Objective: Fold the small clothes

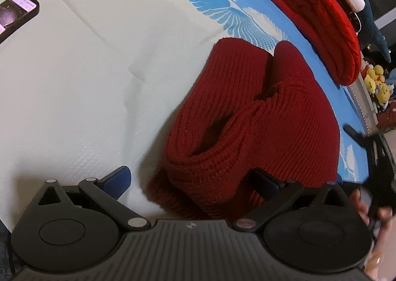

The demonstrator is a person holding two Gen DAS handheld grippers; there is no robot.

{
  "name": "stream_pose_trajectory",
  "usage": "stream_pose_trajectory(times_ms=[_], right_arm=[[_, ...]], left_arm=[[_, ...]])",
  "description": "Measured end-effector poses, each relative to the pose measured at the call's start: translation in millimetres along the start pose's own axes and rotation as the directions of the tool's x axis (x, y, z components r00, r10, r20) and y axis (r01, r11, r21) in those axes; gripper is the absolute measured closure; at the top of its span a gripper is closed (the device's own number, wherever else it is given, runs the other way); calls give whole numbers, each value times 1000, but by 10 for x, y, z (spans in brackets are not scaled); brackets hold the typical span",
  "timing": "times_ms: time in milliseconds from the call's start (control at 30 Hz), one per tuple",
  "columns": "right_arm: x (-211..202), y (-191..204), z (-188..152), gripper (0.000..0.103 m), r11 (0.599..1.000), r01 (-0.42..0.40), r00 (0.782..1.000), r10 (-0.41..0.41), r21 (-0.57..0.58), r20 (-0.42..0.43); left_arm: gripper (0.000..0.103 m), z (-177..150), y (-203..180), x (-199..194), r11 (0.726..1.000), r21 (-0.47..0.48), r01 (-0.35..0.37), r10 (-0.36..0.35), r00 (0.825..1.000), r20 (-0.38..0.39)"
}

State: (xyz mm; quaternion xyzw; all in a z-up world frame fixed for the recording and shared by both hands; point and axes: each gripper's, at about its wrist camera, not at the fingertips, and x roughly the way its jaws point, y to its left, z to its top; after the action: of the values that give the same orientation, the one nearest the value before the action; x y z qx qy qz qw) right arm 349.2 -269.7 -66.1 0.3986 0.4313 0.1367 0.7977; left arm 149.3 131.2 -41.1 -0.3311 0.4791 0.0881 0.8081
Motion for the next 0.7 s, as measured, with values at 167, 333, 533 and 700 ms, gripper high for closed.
stream_pose_trajectory(times_ms=[167, 333, 533, 700], right_arm=[[312, -108, 131, 10, 995, 25, 1000, -26, 94, 15], [498, -177, 174, 43, 995, -27, 1000, 28, 95, -8], [284, 89, 143, 71, 998, 53, 998, -52, -37, 45], [-185, -74, 214, 76, 987, 154, 985, -149, -53, 89]], left_arm=[[0, -3, -15, 30, 998, -29, 61, -62, 997, -41], [5, -10, -61, 34, 999, -25, 27, -27, 1000, -1], [59, -16, -366, -54, 986, 161, -43, 25, 993, 112], [66, 235, -620, 58, 974, 224, -19, 5, 998, 64]])
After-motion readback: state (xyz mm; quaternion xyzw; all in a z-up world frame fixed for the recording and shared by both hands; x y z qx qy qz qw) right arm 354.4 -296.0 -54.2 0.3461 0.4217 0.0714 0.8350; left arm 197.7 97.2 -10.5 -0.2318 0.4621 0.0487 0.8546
